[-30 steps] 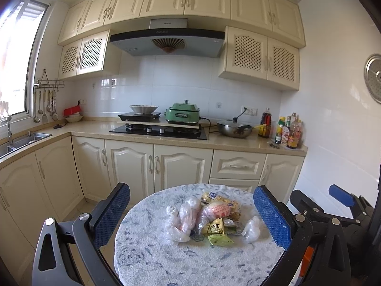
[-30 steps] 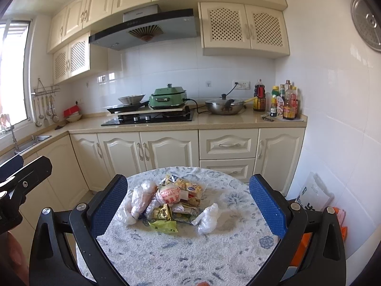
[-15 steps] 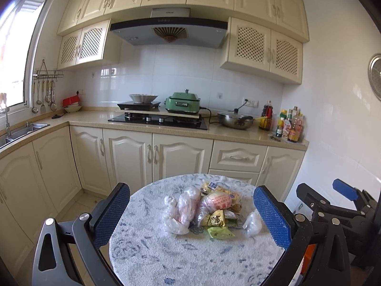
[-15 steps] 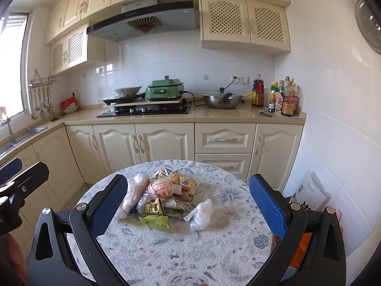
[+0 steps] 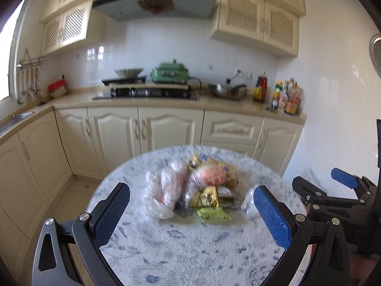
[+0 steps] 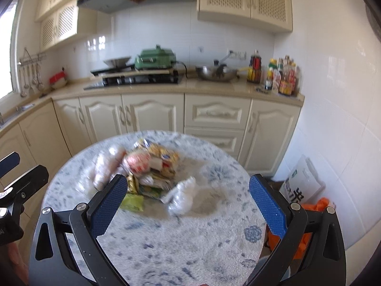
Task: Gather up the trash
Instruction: 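Grasp the white plastic bag with the right tool while the left tool grasps the yellow-green bag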
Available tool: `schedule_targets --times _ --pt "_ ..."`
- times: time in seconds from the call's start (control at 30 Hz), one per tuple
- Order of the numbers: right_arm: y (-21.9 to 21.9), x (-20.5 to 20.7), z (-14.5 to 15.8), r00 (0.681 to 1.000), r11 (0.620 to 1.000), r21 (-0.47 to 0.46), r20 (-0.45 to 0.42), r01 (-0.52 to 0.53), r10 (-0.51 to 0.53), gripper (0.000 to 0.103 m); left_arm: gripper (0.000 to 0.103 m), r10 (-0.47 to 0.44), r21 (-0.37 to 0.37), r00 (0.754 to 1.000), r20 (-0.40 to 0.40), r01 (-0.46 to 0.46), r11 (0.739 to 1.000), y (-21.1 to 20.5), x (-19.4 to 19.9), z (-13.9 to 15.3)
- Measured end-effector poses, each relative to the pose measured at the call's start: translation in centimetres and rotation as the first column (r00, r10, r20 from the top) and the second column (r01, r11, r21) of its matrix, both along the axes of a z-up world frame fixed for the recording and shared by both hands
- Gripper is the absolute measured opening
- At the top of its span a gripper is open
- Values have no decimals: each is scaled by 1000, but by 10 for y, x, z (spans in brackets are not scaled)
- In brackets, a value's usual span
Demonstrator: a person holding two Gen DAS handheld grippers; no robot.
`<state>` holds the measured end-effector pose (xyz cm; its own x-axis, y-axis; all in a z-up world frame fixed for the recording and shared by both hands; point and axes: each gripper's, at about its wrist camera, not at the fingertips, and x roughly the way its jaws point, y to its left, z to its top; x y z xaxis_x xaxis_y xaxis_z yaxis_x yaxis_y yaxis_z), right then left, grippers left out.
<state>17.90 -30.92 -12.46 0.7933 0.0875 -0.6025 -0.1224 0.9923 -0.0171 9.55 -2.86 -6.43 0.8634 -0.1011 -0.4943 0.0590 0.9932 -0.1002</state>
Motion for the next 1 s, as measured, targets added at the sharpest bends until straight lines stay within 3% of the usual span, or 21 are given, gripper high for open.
schedule_targets --times 0.27,0.5,0.87,0.93,0.97,1.0 --pt "-11 40 -58 990 1000 -18 -141 3 -5 103 102 -22 29 991 -136 27 999 -14 52 -31" --pt "-16 68 -100 972 1000 2 -235 -10 10 102 102 -48 39 967 -249 59 997 -27 100 -72" --pt "-19 93 -121 955 997 69 -292 -27 46 98 102 -80 51 943 -324 102 994 -43 162 -108" --pt "-14 101 -125 950 996 75 -305 -45 66 94 92 -80 55 941 -330 104 993 -44 174 -115" --pt "-11 105 -129 946 995 84 -316 -49 73 93 86 -96 23 934 -344 111 994 -41 179 -119" --pt "-8 111 -132 940 994 94 -331 -51 80 88 72 -108 -10 927 -359 112 994 -38 184 -124"
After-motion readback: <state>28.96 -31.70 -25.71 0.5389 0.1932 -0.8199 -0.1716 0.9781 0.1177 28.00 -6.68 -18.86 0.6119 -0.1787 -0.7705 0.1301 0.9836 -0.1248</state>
